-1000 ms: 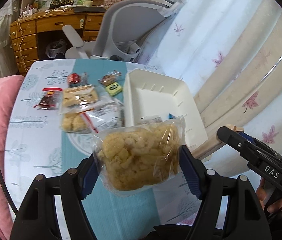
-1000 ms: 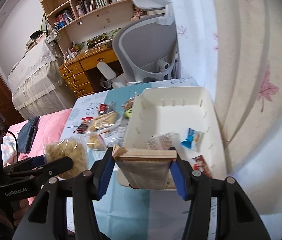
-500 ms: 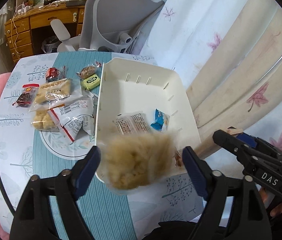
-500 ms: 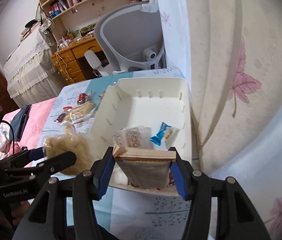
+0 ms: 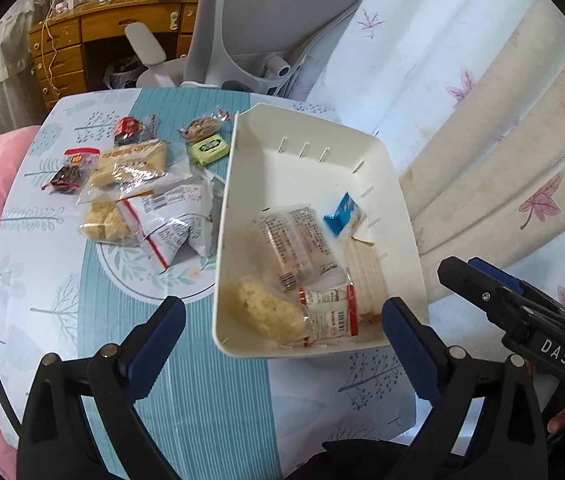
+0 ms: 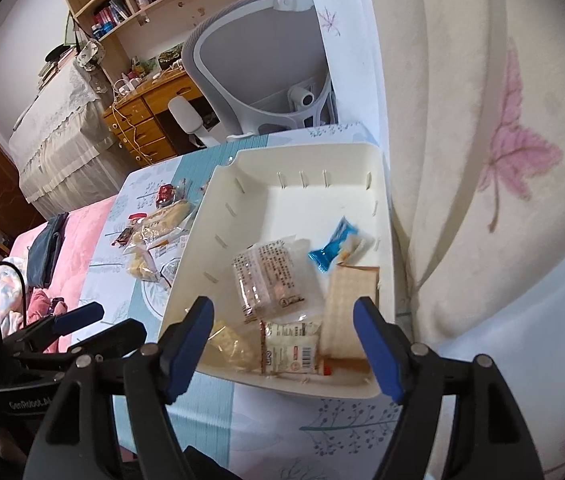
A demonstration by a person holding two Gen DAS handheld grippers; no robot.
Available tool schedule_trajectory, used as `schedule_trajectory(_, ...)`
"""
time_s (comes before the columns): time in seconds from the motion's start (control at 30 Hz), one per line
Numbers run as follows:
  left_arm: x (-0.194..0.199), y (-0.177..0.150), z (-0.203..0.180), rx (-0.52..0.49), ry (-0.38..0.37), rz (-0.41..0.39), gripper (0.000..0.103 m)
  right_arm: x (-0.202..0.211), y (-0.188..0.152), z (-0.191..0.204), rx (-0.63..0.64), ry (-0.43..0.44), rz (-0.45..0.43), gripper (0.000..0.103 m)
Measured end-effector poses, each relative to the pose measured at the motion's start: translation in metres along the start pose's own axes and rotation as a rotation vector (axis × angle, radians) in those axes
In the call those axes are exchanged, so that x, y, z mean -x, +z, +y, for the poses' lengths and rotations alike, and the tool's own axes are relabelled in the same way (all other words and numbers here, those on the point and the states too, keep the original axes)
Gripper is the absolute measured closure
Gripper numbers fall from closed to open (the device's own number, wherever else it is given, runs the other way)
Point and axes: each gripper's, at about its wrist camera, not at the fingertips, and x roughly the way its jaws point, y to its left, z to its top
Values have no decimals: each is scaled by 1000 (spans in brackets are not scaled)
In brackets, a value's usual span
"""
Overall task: Organize snacks
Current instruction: 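Lower the cracker bag and biscuit into the white tray, opening both tools, then move both open tools away from the tray toward the remaining snacks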
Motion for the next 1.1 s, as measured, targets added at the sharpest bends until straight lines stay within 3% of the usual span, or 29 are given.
schedule_trajectory(0.6,31,-15,91,-1,36,77,5,-34,-38,63,-234,49,121,30)
schedule_trajectory(1.1,50,-19,199,-45,91,129,5,-56,-74,125,-492,24,101,30)
